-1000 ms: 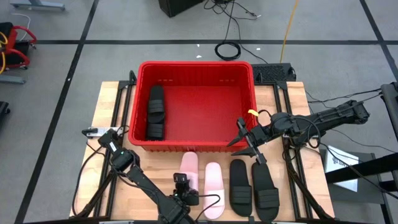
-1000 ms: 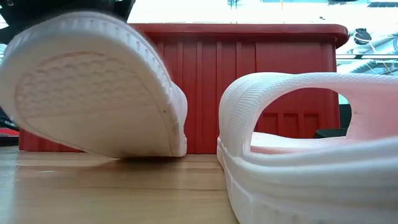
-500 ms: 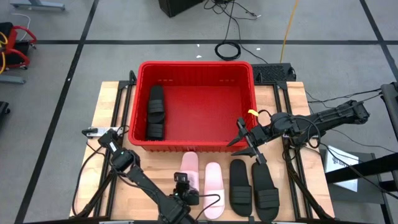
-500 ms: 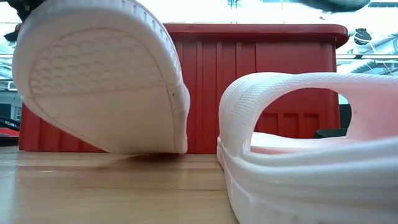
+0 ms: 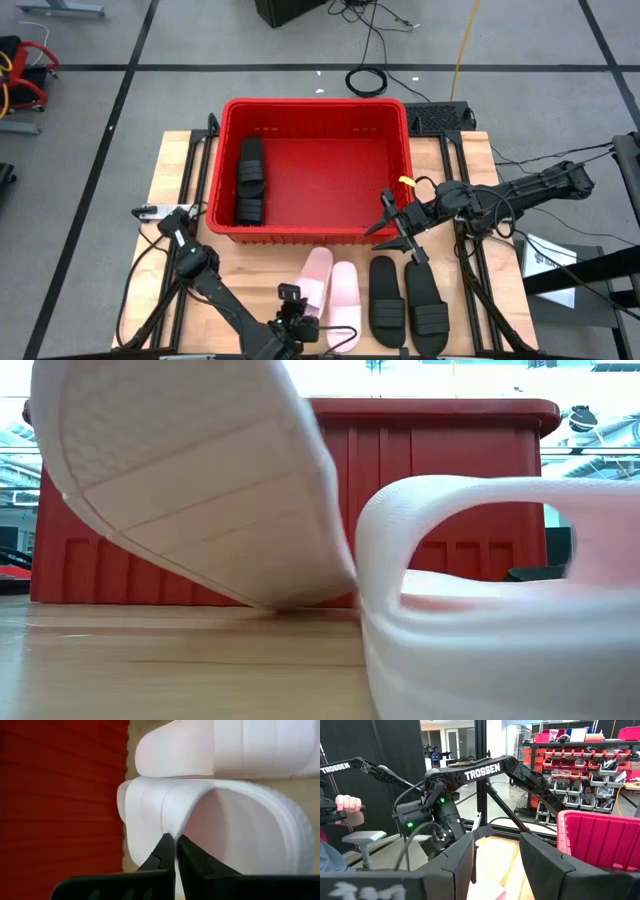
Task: Pick and place slides into bin
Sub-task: Put the white slipper into the red bin
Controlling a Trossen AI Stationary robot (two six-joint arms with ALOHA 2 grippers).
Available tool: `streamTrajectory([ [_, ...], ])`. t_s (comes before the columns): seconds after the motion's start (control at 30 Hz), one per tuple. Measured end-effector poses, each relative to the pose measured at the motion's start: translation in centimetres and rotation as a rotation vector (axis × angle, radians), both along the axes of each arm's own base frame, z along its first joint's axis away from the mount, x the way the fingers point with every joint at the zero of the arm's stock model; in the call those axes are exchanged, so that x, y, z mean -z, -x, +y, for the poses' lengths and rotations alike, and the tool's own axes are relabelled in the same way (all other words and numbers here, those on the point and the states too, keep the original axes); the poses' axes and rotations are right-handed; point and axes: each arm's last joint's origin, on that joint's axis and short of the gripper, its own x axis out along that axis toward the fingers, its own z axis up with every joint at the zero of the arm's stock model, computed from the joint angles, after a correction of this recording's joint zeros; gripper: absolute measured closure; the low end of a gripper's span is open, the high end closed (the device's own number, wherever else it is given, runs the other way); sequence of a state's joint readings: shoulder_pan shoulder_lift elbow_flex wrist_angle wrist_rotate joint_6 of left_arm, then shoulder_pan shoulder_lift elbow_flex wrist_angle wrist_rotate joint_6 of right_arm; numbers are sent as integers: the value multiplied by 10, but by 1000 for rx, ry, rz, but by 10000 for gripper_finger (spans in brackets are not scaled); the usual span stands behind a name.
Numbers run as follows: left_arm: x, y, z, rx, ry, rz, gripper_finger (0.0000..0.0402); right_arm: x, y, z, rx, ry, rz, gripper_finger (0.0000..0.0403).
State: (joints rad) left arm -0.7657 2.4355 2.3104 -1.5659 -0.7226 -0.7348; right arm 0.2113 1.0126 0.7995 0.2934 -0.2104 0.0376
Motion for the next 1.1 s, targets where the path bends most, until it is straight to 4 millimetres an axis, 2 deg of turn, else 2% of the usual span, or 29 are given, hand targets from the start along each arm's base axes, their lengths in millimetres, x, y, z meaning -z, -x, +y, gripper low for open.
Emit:
streamTrajectory([
  [0.6, -10, 23, -24, 64, 38, -11, 402, 0, 0, 0, 0, -2, -3, 250],
  [0.83, -40, 40, -27, 100, 75, -66, 402, -1, 0, 0, 0, -4, -8, 250],
  [1.1, -84, 59, -20, 143, 104, -167, 402, -1, 0, 0, 0, -3, -8, 250],
])
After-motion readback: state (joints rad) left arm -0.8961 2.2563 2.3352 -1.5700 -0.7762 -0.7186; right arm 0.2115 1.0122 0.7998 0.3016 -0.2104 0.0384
